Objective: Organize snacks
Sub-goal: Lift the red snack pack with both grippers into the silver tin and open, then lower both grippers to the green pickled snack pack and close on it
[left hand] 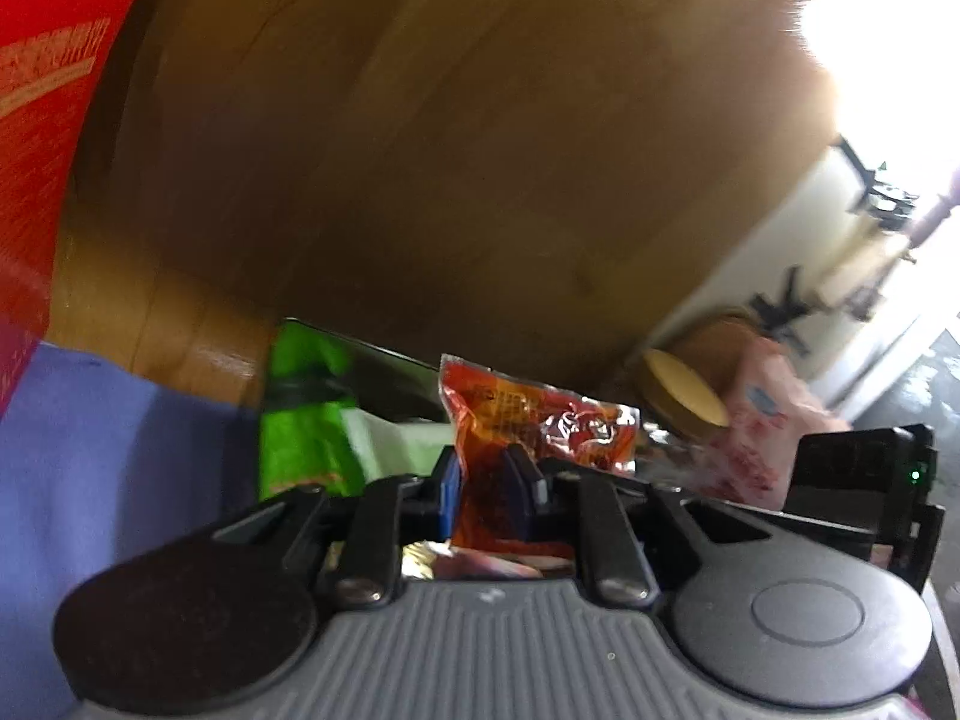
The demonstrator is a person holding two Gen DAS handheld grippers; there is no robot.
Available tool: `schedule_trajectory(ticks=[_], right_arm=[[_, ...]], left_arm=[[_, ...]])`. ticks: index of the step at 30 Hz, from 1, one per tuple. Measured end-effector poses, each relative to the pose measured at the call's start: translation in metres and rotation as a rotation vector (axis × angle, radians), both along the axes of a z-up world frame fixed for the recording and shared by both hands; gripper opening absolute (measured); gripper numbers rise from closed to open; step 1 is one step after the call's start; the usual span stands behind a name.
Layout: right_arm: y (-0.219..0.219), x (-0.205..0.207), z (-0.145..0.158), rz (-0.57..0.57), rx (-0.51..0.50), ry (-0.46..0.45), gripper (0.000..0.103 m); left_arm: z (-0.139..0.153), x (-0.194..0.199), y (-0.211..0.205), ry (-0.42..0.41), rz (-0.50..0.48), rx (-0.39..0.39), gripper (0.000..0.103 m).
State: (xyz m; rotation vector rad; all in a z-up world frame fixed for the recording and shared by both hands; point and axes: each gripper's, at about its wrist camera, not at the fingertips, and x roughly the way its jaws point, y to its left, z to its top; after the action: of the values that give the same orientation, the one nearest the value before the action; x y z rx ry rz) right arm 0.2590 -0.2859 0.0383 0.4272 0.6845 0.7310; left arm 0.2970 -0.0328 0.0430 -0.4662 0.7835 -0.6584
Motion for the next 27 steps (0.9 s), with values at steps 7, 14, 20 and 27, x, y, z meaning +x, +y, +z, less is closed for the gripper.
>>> schedule_trajectory(ticks=[7, 14, 20, 27], right_arm=[[0.031, 0.013, -0.024, -0.018, -0.276, -0.116, 0.037], [0.007, -0.007, -0.014, -0.164, -0.226, -0.168, 0.045], [-0.024, -0.064, 0.002, -0.249, -0.144, -0.177, 0.045], [-0.064, -0.167, -0.034, -0.282, -0.034, -0.045, 0.045]], left_arm=[[-0.006, -0.008, 0.002, -0.088, 0.073, 0.18, 0.031], [0.008, -0.031, 0.007, -0.107, 0.098, 0.187, 0.032], [0.015, -0.09, 0.001, -0.116, 0.043, 0.198, 0.037], [-0.016, -0.166, -0.013, -0.044, -0.084, 0.225, 0.039]])
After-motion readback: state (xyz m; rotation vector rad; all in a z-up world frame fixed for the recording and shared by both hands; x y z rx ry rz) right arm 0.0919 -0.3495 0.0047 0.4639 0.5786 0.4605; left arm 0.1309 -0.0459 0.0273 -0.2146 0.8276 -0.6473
